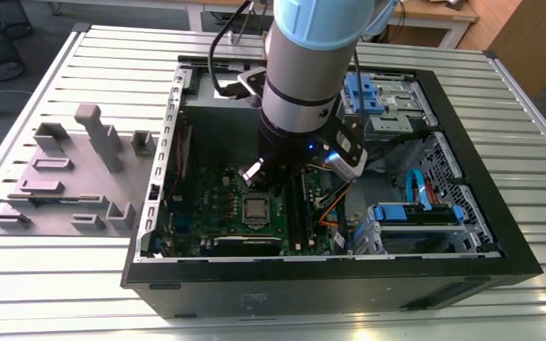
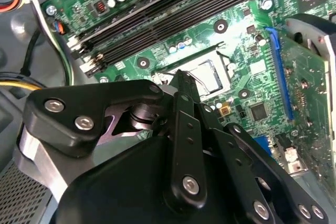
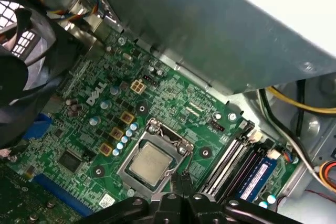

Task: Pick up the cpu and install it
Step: 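Install the first cpu locking lever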

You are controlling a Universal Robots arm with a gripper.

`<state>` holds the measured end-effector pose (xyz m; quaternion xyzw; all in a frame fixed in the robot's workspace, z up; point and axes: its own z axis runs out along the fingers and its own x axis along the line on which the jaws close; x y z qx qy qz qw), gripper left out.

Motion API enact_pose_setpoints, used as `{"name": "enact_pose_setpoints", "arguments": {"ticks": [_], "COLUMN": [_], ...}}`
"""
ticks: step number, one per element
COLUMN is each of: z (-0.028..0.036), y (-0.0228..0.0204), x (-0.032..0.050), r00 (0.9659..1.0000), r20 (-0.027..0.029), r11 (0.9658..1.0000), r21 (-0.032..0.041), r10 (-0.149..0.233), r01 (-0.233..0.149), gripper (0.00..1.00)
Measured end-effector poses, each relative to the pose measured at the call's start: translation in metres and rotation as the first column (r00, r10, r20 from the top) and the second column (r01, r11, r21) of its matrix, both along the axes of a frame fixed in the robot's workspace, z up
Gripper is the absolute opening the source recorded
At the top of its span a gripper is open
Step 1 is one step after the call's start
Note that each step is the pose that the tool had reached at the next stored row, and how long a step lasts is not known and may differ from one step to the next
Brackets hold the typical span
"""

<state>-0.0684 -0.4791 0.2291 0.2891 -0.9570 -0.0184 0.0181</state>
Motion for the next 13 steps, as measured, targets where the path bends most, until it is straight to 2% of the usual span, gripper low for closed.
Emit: {"name": "enact_pose_setpoints", "arguments": {"ticks": [2, 4, 9, 13], "z": [-0.001, -0.002, -0.0049, -0.0051], "y": [-0.0002, -0.0003, -0.0004, -0.0004], "x": [-0.0001, -0.0001, -0.0001, -0.0001], "r00": [1.0, 0.9999, 0.9984, 0.9979], "r20": [0.0008, 0.0039, 0.0096, 0.0097], "r11": [0.9999, 0.9998, 0.9982, 0.9977], "r21": [-0.0093, -0.0147, -0.019, -0.02], "r10": [-0.006, -0.016, -0.056, -0.064], "r01": [0.006, 0.016, 0.056, 0.064], "gripper": [0.11, 0.11, 0.11, 0.11]}}
